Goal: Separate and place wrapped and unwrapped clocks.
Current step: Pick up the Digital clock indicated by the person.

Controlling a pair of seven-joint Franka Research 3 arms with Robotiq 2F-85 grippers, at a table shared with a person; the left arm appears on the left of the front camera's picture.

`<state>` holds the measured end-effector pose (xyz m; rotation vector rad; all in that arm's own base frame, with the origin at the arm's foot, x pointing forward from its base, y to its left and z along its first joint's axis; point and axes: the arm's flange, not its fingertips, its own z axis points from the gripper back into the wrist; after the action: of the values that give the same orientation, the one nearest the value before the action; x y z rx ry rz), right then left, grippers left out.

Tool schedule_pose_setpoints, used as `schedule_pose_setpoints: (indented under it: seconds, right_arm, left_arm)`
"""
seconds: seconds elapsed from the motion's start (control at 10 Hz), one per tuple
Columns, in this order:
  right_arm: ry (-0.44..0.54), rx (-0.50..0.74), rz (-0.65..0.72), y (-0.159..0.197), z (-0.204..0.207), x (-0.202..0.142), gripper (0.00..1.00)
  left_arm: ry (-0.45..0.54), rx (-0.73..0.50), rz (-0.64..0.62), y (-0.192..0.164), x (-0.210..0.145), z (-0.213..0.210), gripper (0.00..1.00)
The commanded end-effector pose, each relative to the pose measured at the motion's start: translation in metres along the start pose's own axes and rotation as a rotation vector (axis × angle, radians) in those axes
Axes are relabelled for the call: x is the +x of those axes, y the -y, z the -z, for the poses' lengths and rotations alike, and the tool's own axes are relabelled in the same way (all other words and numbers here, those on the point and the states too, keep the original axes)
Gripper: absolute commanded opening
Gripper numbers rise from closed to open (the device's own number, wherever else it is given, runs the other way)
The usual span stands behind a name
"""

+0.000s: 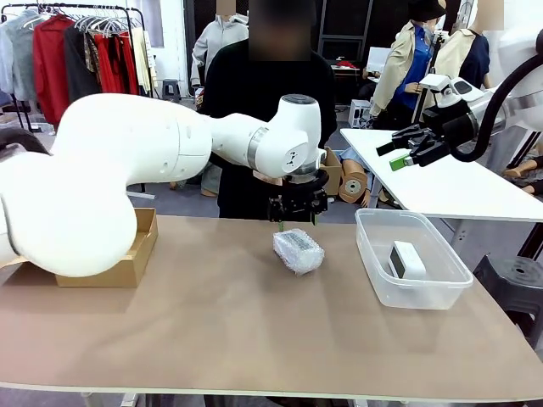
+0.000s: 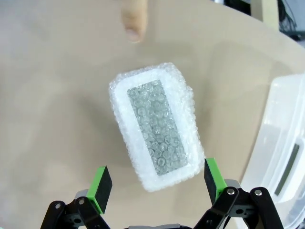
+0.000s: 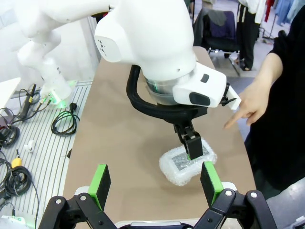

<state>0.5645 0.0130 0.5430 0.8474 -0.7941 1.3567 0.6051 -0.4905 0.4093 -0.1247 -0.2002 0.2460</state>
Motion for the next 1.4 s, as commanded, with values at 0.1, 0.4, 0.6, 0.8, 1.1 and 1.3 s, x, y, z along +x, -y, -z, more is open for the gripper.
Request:
schedule_pose_setpoints:
  seconds: [0.1, 0.4, 0.6, 0.8, 1.1, 1.3]
  right_arm:
    - [-0.003, -0.002, -0.003, 0.000, -0.001, 0.001, 1.00]
    - [-0.003, -0.002, -0.003, 0.000, -0.001, 0.001, 1.00]
    - [-0.003, -0.002, -0.003, 0.000, -0.001, 0.001, 1.00]
    - [-0.003, -0.002, -0.003, 0.000, -0.001, 0.001, 1.00]
    - [-0.003, -0.002, -0.003, 0.000, -0.001, 0.001, 1.00]
    - [-0.003, -0.002, -0.003, 0.000, -0.001, 0.001, 1.00]
  left_arm:
    - [-0.004, 0.060, -0.126, 0.032, 0.010, 0.012, 1.00]
    - [0.012, 0.075, -0.146, 0.038, 0.019, 0.029, 1.00]
    - [0.000, 0.083, -0.162, 0.035, 0.023, 0.039, 1.00]
    - [-0.022, 0.084, -0.178, 0.036, 0.025, 0.050, 1.00]
    - [-0.034, 0.084, -0.188, 0.039, 0.026, 0.057, 1.00]
    - [-0.039, 0.082, -0.192, 0.040, 0.027, 0.063, 1.00]
